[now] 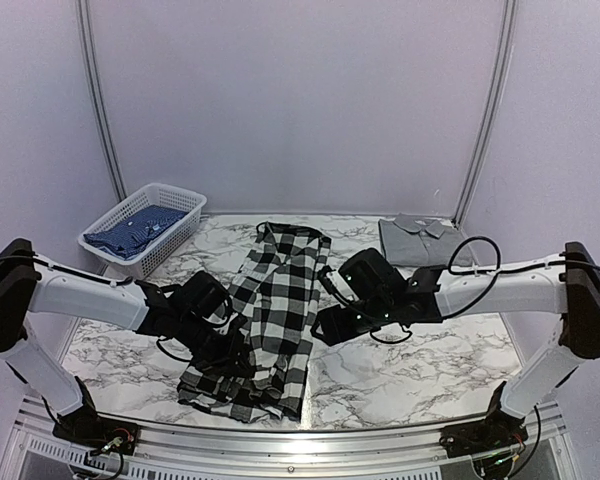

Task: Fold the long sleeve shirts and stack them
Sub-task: Adjust the sleeve of the rectangle-folded shirt, then move the rectangle-folded shirt to the center of the board.

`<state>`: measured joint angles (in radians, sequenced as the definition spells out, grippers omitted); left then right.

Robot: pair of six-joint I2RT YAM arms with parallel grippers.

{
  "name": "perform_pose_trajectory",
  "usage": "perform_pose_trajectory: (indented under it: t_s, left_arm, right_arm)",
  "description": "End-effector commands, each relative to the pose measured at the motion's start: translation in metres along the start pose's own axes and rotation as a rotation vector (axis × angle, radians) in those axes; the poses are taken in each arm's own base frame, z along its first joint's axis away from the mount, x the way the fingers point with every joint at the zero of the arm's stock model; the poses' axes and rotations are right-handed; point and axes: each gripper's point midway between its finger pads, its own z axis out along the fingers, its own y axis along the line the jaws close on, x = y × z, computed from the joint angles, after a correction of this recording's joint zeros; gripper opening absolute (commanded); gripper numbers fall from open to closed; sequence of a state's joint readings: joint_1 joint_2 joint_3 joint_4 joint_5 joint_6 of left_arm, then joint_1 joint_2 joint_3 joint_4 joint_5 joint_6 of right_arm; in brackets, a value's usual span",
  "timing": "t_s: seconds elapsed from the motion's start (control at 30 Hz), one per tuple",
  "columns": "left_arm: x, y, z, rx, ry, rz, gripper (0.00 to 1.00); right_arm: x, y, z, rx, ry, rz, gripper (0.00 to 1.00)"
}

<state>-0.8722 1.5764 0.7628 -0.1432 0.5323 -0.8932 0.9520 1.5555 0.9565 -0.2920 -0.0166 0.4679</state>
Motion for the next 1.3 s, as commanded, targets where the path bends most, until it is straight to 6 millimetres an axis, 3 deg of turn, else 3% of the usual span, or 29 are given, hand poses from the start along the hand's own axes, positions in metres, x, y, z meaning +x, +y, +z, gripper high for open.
perform_pose_trajectory:
  t_s: [0.0,0.27,0.5,0.63,0.7,0.83,0.93,1.07,1.27]
  left_arm:
    - [0.008,0.002,0.000,-0.004,0.037,0.004,0.05]
    - [0.000,-0.006,-0.020,-0.026,-0.046,0.063,0.27]
    - [-0.016,0.002,-0.041,-0.123,-0.163,0.120,0.28]
    - [-0.060,-0.008,-0.066,-0.148,-0.299,0.153,0.27]
    - [-0.096,-0.014,-0.087,-0.170,-0.398,0.171,0.27]
    - [-0.164,0.002,-0.126,-0.275,-0.564,0.165,0.29]
    - [-0.205,0.005,-0.142,-0.304,-0.639,0.186,0.33]
    - [-0.245,0.009,-0.139,-0.324,-0.654,0.225,0.39]
    - [-0.290,0.031,-0.112,-0.317,-0.603,0.214,0.41]
  right_arm:
    - [-0.031,0.002,-0.001,0.003,-0.055,0.000,0.62]
    - [-0.036,-0.001,-0.002,0.007,-0.066,0.019,0.61]
    - [-0.078,-0.022,-0.012,0.025,-0.186,0.089,0.54]
    - [-0.107,-0.032,-0.008,-0.026,-0.247,0.142,0.47]
    - [-0.120,-0.044,-0.003,-0.004,-0.269,0.161,0.45]
    - [-0.141,-0.068,0.012,0.003,-0.286,0.203,0.43]
    - [-0.151,-0.082,0.023,-0.011,-0.286,0.227,0.44]
    - [-0.163,-0.107,0.038,-0.012,-0.291,0.273,0.46]
    - [-0.170,-0.144,0.069,-0.031,-0.268,0.350,0.47]
